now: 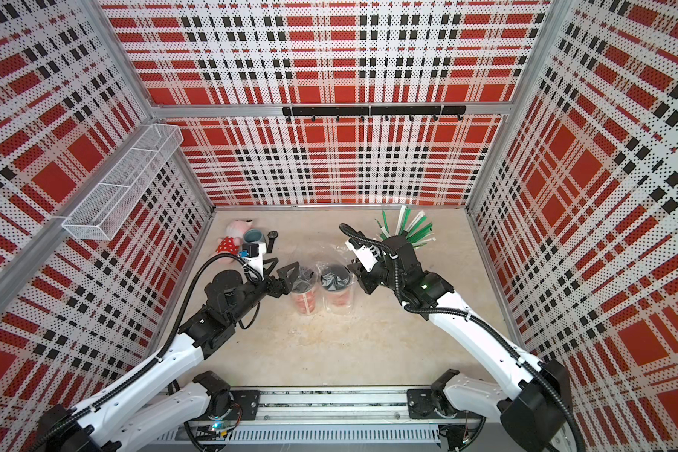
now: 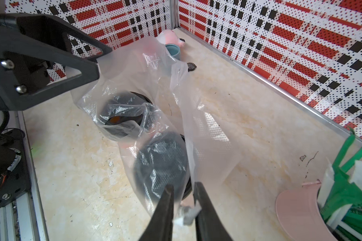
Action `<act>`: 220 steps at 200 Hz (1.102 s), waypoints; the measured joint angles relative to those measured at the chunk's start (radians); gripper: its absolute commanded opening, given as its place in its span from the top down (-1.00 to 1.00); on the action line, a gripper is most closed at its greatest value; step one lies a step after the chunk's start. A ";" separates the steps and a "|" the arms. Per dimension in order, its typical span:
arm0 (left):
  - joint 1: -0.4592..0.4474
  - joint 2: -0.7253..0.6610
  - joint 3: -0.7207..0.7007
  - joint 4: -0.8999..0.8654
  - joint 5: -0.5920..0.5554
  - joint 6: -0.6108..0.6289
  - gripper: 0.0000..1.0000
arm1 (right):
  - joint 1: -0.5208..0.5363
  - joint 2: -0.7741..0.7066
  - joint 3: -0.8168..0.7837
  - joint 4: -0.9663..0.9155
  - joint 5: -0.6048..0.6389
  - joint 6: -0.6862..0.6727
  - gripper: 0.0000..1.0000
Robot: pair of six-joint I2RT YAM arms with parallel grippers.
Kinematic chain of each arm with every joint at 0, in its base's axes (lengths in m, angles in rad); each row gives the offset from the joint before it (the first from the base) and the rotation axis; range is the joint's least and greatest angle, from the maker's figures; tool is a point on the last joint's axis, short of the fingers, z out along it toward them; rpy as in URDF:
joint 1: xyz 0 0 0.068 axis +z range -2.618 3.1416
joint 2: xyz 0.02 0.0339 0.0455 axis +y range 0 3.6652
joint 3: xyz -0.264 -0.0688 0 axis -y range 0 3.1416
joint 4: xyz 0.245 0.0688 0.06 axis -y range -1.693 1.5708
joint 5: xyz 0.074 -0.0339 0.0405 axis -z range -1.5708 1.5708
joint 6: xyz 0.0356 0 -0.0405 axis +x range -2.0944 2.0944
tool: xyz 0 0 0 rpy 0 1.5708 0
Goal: Pack milk tea into plastic carrier bags
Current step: Place the straw in the plastic carrier bag.
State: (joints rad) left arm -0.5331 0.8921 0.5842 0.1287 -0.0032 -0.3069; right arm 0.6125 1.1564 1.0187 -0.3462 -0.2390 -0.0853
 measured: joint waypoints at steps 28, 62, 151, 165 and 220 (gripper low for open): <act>0.003 0.000 0.000 0.001 0.000 0.000 -0.69 | 0.000 -0.024 0.000 -0.001 0.000 0.000 0.77; 0.003 0.000 0.000 0.006 0.000 0.000 -0.68 | 0.000 -0.042 0.000 0.000 -0.012 0.000 0.89; 0.004 0.010 0.000 0.013 0.015 0.000 -0.68 | 0.000 0.031 0.001 -0.014 -0.031 -0.043 0.91; 0.005 0.010 0.000 0.013 0.015 0.000 -0.68 | 0.000 0.039 0.001 -0.013 -0.032 -0.051 0.76; 0.005 0.011 0.000 0.014 0.018 0.000 -0.68 | 0.000 0.019 -0.003 -0.008 -0.023 -0.055 0.60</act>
State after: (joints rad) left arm -0.5285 0.9028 0.5842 0.1425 0.0151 -0.3069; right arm 0.6125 1.1759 1.0153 -0.3546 -0.2619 -0.1406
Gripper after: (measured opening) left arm 0.841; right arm 0.183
